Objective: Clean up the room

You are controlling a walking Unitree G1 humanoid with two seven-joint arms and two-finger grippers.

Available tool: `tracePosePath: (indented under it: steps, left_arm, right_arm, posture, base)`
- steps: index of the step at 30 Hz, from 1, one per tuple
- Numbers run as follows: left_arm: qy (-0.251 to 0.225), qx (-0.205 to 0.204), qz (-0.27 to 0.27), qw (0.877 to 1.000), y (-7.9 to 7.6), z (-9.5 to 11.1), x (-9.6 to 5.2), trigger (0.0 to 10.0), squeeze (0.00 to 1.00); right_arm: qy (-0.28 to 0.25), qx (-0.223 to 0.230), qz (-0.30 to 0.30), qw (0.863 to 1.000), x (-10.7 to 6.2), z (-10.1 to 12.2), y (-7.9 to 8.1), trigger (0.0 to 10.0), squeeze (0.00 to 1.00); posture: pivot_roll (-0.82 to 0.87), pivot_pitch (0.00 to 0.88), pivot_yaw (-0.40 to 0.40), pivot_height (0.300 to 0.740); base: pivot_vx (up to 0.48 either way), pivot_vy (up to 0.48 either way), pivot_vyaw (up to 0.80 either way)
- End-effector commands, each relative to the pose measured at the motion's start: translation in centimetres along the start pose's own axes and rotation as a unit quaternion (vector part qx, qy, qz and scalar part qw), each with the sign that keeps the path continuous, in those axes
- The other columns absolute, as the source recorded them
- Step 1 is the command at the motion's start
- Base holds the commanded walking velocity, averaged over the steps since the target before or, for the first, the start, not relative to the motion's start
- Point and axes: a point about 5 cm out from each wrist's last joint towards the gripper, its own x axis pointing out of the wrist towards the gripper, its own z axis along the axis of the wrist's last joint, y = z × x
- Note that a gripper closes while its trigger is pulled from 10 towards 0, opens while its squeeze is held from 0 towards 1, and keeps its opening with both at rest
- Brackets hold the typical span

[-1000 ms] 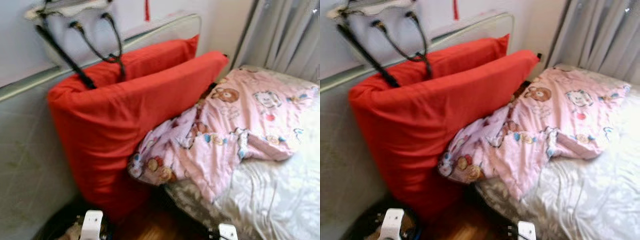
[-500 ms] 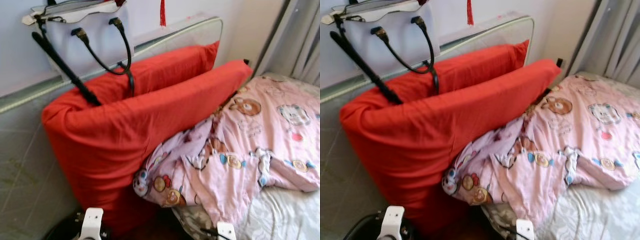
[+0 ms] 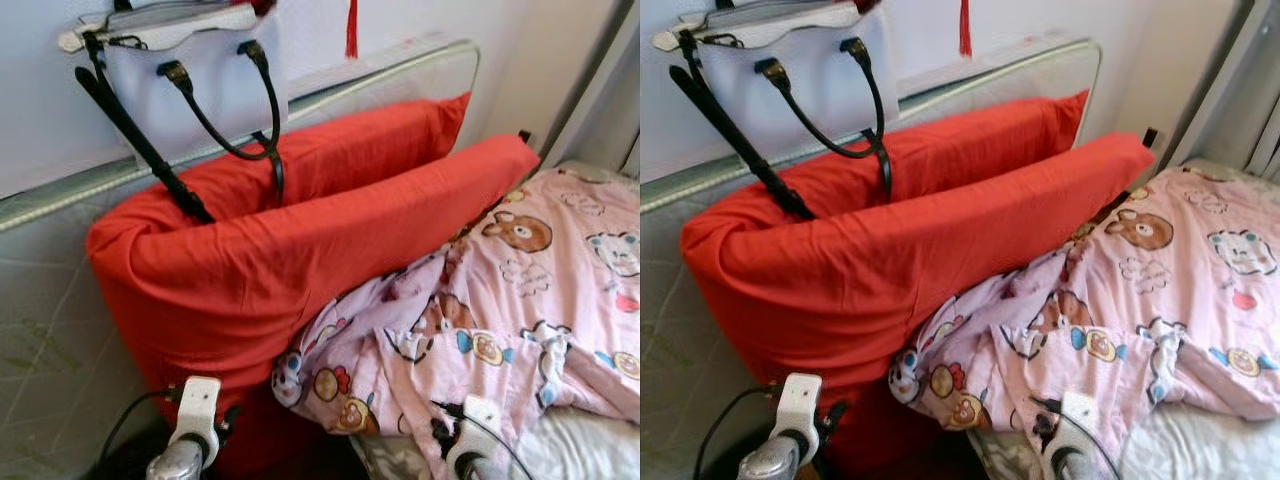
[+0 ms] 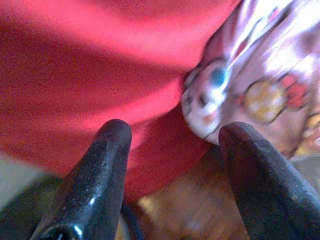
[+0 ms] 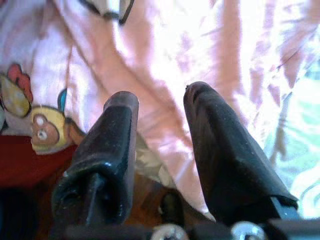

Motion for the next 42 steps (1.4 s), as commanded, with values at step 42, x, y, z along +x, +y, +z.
tracePosePath:
  steps: [42]
  left_arm:
    - [-0.221, -0.053, 0.019, 0.974, -0.9, 6.1, -2.2, 10.0, 0.00]
  right_arm:
    - [-0.229, -0.069, 0.098, 0.966, -2.0, 4.8, 4.7, 10.0, 0.00]
  posture:
    - [0.05, 0.005, -0.068, 0.740]
  base:
    - [0.000, 0.000, 0.00]
